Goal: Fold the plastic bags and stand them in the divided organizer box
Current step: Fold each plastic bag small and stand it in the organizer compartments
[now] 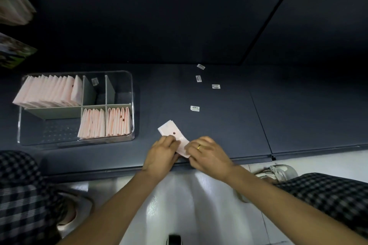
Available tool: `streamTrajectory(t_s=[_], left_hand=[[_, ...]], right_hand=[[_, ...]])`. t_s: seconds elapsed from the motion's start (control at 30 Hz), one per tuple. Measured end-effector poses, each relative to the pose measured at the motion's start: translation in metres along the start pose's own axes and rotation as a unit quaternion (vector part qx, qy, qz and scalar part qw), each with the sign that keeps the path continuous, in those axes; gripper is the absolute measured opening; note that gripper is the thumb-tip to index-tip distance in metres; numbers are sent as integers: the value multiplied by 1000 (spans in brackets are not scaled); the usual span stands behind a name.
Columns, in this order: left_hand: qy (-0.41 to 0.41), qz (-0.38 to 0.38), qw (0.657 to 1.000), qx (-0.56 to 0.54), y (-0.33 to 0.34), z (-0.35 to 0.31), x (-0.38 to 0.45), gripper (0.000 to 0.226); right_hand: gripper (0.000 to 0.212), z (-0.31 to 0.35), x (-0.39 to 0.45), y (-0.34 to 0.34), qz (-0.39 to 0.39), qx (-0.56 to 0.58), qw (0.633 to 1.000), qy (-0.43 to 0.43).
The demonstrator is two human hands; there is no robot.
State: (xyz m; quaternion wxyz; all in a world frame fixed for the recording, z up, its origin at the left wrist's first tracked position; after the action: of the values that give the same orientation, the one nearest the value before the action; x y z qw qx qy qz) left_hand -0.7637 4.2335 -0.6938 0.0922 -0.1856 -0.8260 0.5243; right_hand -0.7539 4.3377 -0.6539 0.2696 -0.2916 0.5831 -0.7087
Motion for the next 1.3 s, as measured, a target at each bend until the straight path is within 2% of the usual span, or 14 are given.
streamTrajectory(t_s=[0.1,0.27,0.33,0.4,0.47,0.57,0.67,0.8,0.9,1.0,1.1,1.17,1.23,1.3], left_hand=[[-30,0,998,-48,1,6,-8,17],[-72,-60,986,-137,-1,15,-20,22],[-99,-73,979,-163,-1,19,-23,19],[-151,-93,966,-189,0,26,-23,12],[-227,-112,935,-248,1,37,-25,16],[-273,-110,902,-317,5,42,-26,25],[-287,-102,893,-333,6,42,-26,30],[-272,-110,915,-276,1,38,-26,32],[-135,-110,978,-117,-9,18,-23,34],[-26,19,999,14,15,-3,-21,61],[-43,137,986,81,42,5,-25,78],[-33,157,980,122,47,5,-28,79],[-21,170,975,141,47,5,-29,78],[-14,169,974,152,47,4,-29,77]], right_hand=[[12,13,0,6,-17,99,995,18],[25,-15,-3,31,63,228,958,161],[22,-28,-2,38,70,273,932,228],[3,-37,0,42,59,328,893,304],[18,-43,4,48,52,372,858,351],[32,-50,13,55,76,377,840,382],[40,-55,25,58,129,327,852,389],[42,-61,35,62,182,299,844,407],[42,-63,39,64,207,293,836,415],[42,-64,42,64,220,295,835,408],[36,-62,44,62,236,290,834,406],[23,-62,48,54,181,252,858,409],[21,-58,52,38,70,235,888,388],[30,-46,63,34,62,233,918,315]])
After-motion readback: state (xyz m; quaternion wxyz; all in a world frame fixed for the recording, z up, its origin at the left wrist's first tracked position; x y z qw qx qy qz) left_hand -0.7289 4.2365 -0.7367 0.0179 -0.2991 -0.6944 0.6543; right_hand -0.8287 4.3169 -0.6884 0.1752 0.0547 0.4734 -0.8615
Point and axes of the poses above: each hand's wrist, its own x-axis towards the middle knuckle, its own y-axis out of the palm, z = x × y, the point moved 7 cm from there along x, towards the middle knuckle, and after that the axes turned 7 degrees about z, right-handed, at the moved point
